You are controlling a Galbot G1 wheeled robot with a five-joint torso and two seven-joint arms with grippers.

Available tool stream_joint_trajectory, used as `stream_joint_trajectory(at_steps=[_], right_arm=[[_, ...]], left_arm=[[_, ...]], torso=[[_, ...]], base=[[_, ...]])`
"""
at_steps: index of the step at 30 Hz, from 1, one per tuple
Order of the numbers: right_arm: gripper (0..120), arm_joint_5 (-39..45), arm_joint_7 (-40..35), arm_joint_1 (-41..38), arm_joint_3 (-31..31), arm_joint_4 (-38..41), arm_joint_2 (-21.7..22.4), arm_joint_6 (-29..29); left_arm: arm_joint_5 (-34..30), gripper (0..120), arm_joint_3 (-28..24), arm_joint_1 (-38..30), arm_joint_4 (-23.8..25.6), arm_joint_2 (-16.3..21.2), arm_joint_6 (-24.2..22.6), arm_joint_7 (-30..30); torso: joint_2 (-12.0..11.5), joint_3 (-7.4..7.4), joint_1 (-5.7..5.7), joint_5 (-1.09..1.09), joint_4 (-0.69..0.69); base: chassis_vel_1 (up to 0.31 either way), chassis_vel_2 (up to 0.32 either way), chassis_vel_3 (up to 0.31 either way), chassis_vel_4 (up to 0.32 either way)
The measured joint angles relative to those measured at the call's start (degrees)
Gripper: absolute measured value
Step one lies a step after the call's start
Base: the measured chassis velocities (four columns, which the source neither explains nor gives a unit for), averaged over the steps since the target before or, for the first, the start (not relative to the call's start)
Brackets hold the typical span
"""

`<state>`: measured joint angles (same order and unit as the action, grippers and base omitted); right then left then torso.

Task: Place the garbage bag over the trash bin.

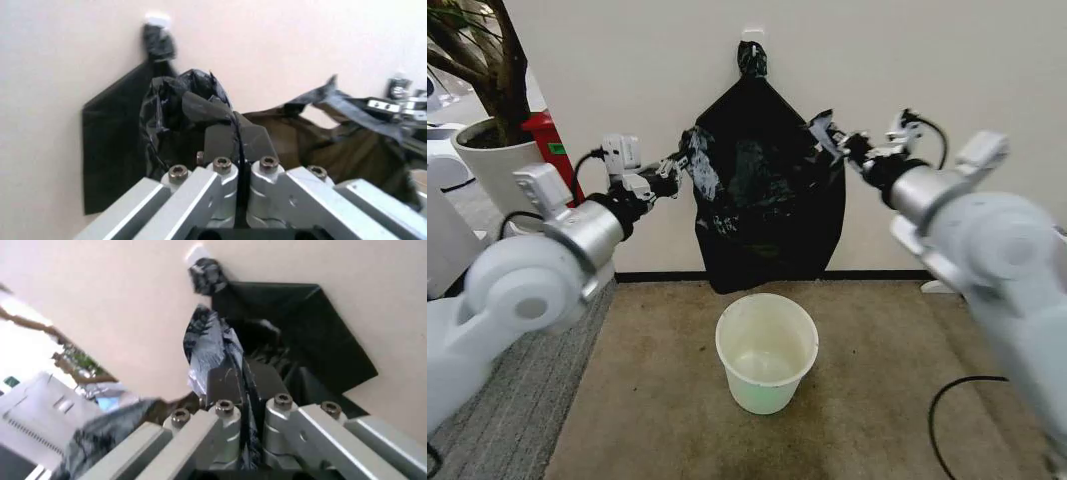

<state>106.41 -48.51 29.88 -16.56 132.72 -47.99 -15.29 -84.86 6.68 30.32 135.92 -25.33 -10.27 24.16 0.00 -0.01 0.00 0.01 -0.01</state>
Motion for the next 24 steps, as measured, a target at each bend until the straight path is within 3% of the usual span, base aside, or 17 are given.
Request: stream_joint_trajectory(at_steps=[7, 13, 17, 24], right_arm=[[0, 2.4, -1.3, 2.9, -1.2, 5.1, 1.7, 0.7], [0, -1.9, 0.1, 12.0, -1.7, 5.4, -0.3, -1.0], [0, -11.3, 4.7, 22.7, -0.3, 4.7, -4.2, -2.2], [0, -20.9, 8.6, 32.8, 0.8, 2.7, -10.0, -2.6]], left_arm=[[-2.5, 0, -1.0, 0.3, 0.7, -0.5, -0.3, -0.4], [-0.2, 0, -2.1, 6.1, -1.4, -1.8, -1.1, -0.7], [7.4, 0, -2.0, 14.1, -2.9, -2.8, -1.4, -1.9], [18.2, 0, -2.0, 28.4, -5.1, -4.9, -0.1, -3.7]], torso=[[0.0, 0.00, 0.00, -0.01, 0.00], [0.0, 0.01, 0.00, -0.02, 0.02], [0.0, 0.00, 0.00, 0.00, 0.00], [0.0, 0.00, 0.00, -0.02, 0.01]], base=[[0.000, 0.000, 0.000, 0.000], [0.000, 0.000, 0.000, 0.000], [0.000, 0.000, 0.000, 0.000], [0.000, 0.000, 0.000, 0.000]])
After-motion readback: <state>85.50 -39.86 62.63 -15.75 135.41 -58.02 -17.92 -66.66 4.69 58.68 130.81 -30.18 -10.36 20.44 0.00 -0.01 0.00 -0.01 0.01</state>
